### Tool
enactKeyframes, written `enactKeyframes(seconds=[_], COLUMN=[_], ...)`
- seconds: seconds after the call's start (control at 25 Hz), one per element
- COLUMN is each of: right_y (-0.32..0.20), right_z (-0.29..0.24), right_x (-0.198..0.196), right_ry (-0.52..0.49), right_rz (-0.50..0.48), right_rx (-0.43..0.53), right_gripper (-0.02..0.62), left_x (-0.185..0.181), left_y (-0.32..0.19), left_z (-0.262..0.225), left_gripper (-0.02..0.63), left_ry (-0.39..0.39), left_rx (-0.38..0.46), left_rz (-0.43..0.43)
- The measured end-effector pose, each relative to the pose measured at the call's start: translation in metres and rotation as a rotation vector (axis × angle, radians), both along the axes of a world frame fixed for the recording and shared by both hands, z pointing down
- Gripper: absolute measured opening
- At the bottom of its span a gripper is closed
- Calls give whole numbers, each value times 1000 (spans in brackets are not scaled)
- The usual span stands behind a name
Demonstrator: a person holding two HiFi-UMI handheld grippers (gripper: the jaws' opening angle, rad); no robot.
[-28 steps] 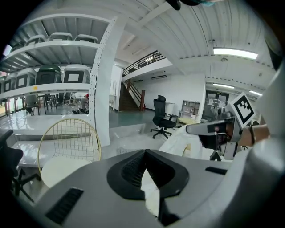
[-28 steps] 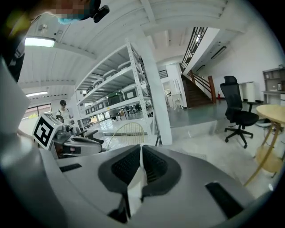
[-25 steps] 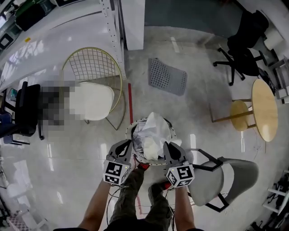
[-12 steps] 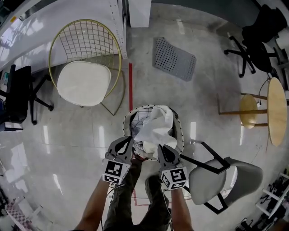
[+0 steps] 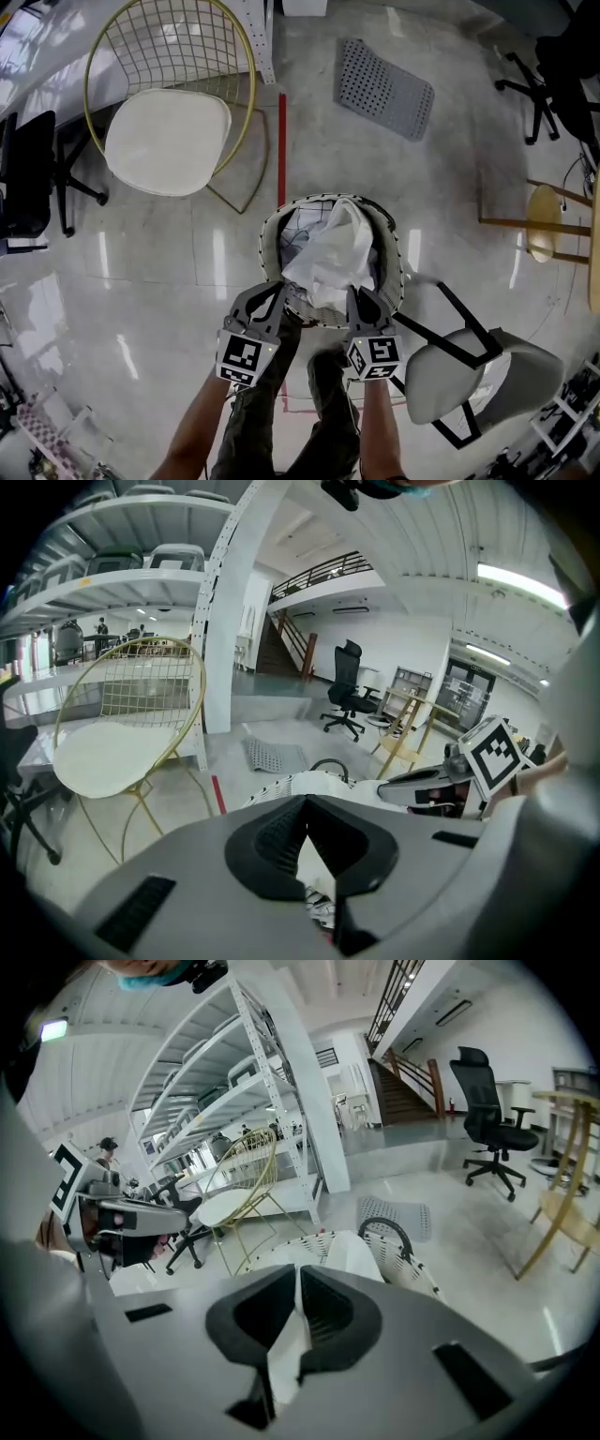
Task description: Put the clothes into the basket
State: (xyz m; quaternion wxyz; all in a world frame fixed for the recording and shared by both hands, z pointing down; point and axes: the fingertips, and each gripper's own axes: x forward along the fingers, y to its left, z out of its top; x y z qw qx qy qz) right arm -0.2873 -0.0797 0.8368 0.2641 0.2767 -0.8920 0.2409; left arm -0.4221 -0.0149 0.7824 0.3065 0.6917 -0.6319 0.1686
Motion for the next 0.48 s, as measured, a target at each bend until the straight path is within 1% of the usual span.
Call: enactKeyframes(seconds=[0.12,0.32,0.48], right_y=[7,9,7], right_z=[21,65,69], right_x=[1,8,12], right_ry=[14,43,31], right_rz=[-6,17,29], right_rx=[-3,-49,-55], right_gripper=[35,35,35], left_x=[2,9,12], left_y=[9,6,6], left_z=[11,44,49], left_gripper=[6,6,6], left_ry=[-3,22,24], left_rx=[-8,-44,-50], left_rz=[-8,6,5])
